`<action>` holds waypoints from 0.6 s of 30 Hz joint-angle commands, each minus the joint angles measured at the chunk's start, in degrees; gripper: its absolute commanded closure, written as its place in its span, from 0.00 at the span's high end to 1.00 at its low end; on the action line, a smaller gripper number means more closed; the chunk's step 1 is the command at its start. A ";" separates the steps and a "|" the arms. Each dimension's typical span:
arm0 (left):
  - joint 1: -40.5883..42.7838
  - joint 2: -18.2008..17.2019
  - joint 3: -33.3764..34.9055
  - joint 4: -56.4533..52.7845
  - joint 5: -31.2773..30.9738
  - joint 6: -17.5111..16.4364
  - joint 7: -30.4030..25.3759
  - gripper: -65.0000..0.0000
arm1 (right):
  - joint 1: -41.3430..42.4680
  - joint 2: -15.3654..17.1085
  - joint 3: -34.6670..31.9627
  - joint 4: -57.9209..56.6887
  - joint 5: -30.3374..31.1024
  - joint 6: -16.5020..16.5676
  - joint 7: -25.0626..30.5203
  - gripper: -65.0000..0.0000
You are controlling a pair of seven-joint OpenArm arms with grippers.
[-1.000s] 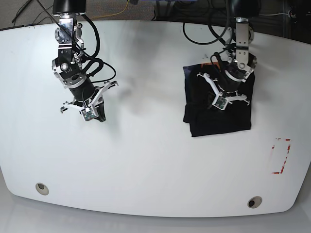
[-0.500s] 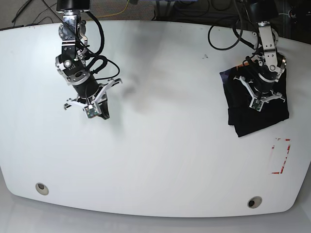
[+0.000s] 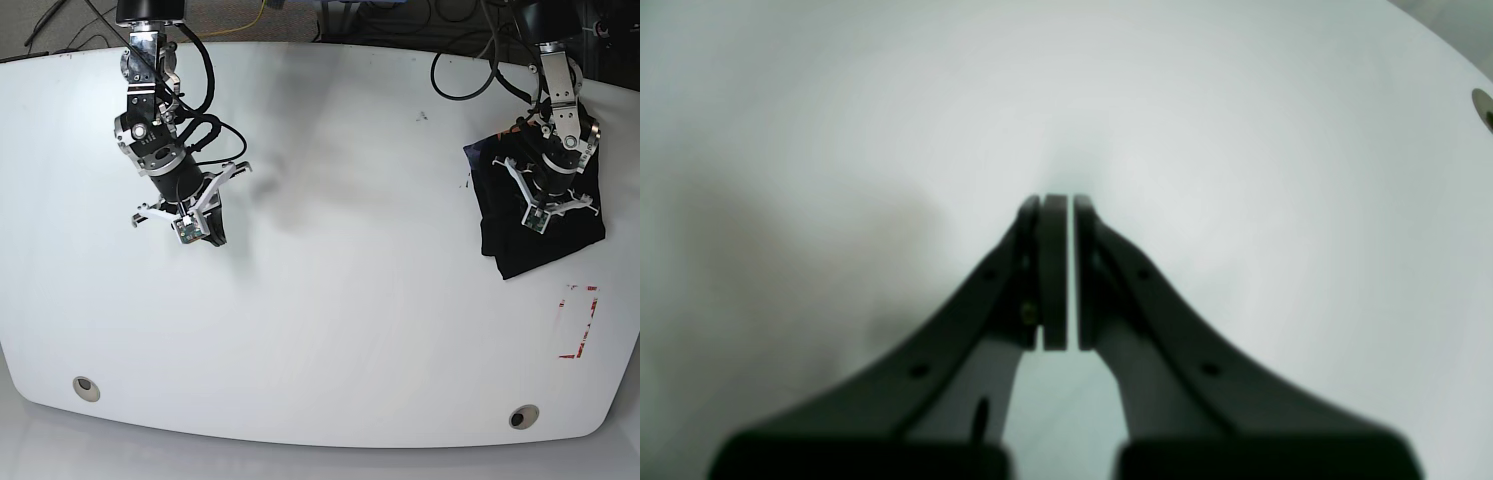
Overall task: Layout the t-shirt on the table in an organized manner, then fold the t-shirt properly
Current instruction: 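Drag the folded shirt with the left gripper toward the table's edge beside the red square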
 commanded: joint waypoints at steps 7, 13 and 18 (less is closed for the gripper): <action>-0.63 4.39 0.06 10.95 -2.54 0.44 -1.23 0.09 | 0.69 0.40 0.26 1.20 0.44 -0.23 1.24 0.03; 1.39 10.28 0.15 15.00 -2.54 0.35 -1.23 0.09 | 0.78 0.40 0.26 1.11 0.44 -0.23 1.24 0.03; 4.55 13.53 3.84 15.61 -2.54 0.35 -1.23 0.09 | 0.86 0.40 0.17 1.11 0.52 -0.23 1.24 0.03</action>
